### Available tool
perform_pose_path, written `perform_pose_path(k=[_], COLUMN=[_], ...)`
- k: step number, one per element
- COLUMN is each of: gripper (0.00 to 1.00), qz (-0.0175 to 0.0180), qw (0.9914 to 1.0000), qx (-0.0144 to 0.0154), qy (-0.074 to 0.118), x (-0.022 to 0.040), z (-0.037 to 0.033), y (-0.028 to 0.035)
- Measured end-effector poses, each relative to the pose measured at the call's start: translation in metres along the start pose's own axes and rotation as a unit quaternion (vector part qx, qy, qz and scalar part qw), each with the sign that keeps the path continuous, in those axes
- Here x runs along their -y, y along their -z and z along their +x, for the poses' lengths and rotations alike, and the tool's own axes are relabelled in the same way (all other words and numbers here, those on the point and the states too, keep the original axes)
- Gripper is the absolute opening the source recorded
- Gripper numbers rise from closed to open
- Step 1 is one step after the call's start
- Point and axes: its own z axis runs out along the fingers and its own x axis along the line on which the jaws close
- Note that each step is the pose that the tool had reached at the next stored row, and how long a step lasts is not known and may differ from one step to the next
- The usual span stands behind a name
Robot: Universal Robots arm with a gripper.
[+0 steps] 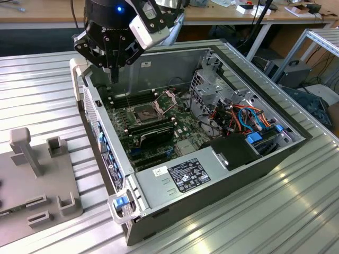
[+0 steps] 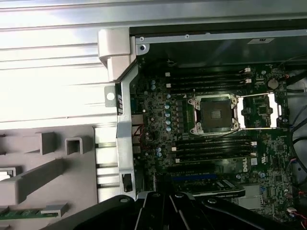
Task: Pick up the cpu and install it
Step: 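Reach for the cpu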
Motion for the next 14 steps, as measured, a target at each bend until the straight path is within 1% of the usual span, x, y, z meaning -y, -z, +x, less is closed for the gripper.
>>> perform_pose_path(k=[2,14], gripper=[0.11,0.11], qz=[-0.0001,0.0000], qw=[1.00000,1.00000], qx=[0.0000,0.0000], qy=[0.000,0.000], x=[0.0002,0.0002], z=[0.0028,0.0034], y=[0.0000,0.0000])
